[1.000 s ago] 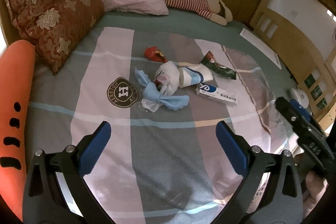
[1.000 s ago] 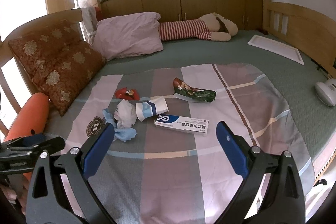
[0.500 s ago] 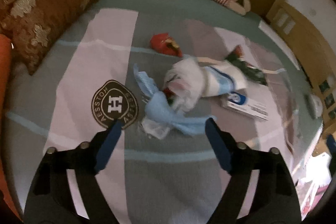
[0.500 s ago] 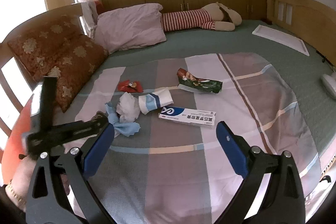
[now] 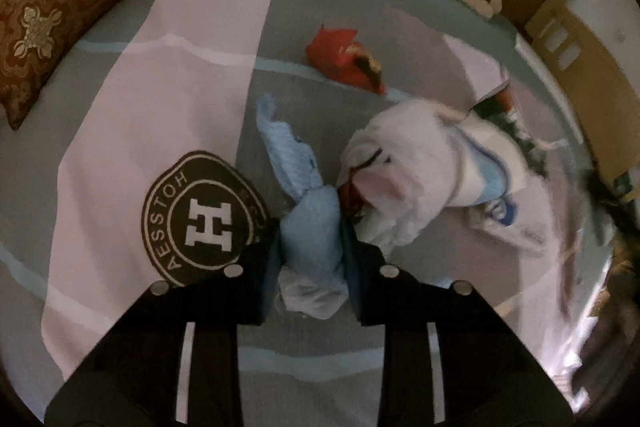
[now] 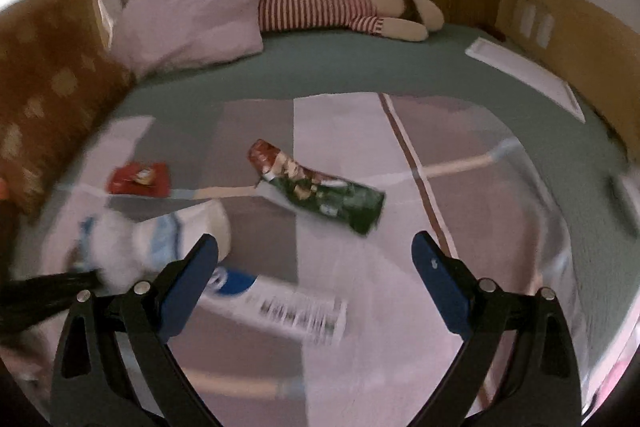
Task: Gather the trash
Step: 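Grasp the blue cloth with the left tool while the right tool grasps the green snack wrapper, then lift the blue cloth and green wrapper off the bed with both tools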
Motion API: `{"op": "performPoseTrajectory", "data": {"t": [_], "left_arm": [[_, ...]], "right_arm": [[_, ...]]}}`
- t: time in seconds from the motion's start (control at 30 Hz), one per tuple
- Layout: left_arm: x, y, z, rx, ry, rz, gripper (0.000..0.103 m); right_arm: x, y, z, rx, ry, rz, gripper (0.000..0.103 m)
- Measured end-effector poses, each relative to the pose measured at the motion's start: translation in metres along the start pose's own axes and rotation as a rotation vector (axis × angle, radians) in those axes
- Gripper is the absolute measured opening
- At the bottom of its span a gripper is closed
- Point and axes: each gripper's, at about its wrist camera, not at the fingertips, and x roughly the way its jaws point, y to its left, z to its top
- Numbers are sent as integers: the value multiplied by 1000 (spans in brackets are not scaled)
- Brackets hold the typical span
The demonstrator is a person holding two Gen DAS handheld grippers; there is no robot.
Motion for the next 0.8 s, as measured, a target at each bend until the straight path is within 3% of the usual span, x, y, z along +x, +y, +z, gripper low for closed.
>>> {"op": "performPoseTrajectory", "data": {"t": [0.17, 0.23, 0.27, 0.3, 0.33, 0.4, 0.53, 0.67, 0.8], "left_arm": [[-75, -14, 5, 83, -134, -21, 30], [-110, -16, -5, 116, -192, -26, 30], [-125, -15, -11, 125, -210, -27, 30], [-132, -15, -14, 128, -216, -28, 30], [-142, -17, -17, 132, -223, -39, 30], [-158, -23, -19, 168, -255, -53, 30], [-164, -26, -20, 186, -289, -31, 30], [-159, -34, -23, 185, -267, -62, 30], [-165, -49, -32, 227, -285, -57, 30]], "right_arm": [[64, 21, 16, -156, 62, -76, 95], [83, 19, 22, -156, 86, -92, 94], [94, 16, 25, -139, 122, -86, 78], [106, 12, 25, -116, 188, -81, 45], [114, 8, 24, -95, 238, -68, 31], [112, -1, 22, -59, 239, -57, 26], [79, -19, 21, 48, 200, 15, 17], [5, -11, 18, 85, 103, 113, 16], [-81, -1, 9, 163, -9, 267, 16]]}}
